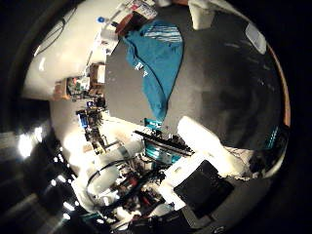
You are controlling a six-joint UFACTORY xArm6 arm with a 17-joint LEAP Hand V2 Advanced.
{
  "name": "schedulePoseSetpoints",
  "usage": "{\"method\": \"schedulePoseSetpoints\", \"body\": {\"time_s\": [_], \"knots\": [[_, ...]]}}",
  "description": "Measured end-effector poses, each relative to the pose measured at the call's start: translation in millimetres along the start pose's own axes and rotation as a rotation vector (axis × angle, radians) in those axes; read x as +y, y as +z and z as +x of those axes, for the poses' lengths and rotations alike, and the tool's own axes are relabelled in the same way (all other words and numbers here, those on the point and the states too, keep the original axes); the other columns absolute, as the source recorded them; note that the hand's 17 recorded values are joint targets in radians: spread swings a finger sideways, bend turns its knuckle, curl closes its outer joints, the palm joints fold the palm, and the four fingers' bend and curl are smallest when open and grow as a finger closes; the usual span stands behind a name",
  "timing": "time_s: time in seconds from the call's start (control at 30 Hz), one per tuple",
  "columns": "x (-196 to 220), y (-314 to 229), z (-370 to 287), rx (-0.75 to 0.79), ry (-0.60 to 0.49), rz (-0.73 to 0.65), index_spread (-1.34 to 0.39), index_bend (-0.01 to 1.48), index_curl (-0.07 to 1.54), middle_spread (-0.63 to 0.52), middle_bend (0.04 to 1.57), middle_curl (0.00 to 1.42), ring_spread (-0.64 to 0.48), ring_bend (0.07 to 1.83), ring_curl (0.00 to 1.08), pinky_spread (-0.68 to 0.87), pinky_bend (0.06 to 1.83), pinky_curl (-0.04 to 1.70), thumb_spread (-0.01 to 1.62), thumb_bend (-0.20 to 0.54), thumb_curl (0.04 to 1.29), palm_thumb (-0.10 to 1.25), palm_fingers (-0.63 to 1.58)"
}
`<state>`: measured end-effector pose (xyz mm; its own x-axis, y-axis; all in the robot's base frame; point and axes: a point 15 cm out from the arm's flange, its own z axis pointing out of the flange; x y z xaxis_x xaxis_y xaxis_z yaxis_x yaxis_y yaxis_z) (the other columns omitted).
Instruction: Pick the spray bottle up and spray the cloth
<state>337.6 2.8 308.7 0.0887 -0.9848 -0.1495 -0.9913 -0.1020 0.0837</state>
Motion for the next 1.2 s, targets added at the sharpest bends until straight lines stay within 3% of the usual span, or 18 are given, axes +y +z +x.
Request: {"method": "schedulePoseSetpoints", "body": {"time_s": [0.57, 0.7, 0.8, 0.93, 1.2], "knots": [[12.6, -42.9, 77.1, -0.101, 0.088, 0.214, -0.34, 0.17, 0.36, -0.07, 0.25, 0.36, 0.11, 0.20, 0.20, 0.36, 0.20, 0.27, 1.11, -0.022, 0.35, 0.76, 0.35], [18.8, -47.5, 99.3, -0.095, 0.123, 0.237, -0.31, 0.15, 0.33, -0.03, 0.22, 0.36, 0.14, 0.19, 0.20, 0.36, 0.23, 0.29, 1.05, -0.063, 0.29, 0.54, 0.27], [19.2, -52.9, 117.2, -0.117, 0.172, 0.287, -0.30, 0.15, 0.31, 0.00, 0.21, 0.36, 0.15, 0.20, 0.21, 0.36, 0.25, 0.30, 1.00, -0.045, 0.27, 0.42, 0.23], [17.5, -60.8, 141.7, -0.155, 0.204, 0.372, -0.29, 0.16, 0.30, 0.06, 0.18, 0.34, 0.18, 0.19, 0.22, 0.36, 0.31, 0.32, 0.95, -0.039, 0.27, 0.35, 0.12], [26.9, -58.8, 178.7, -0.151, 0.219, 0.388, -0.26, 0.16, 0.27, 0.14, 0.18, 0.30, 0.19, 0.22, 0.24, 0.34, 0.38, 0.33, 0.89, -0.034, 0.27, 0.28, -0.01]]}}
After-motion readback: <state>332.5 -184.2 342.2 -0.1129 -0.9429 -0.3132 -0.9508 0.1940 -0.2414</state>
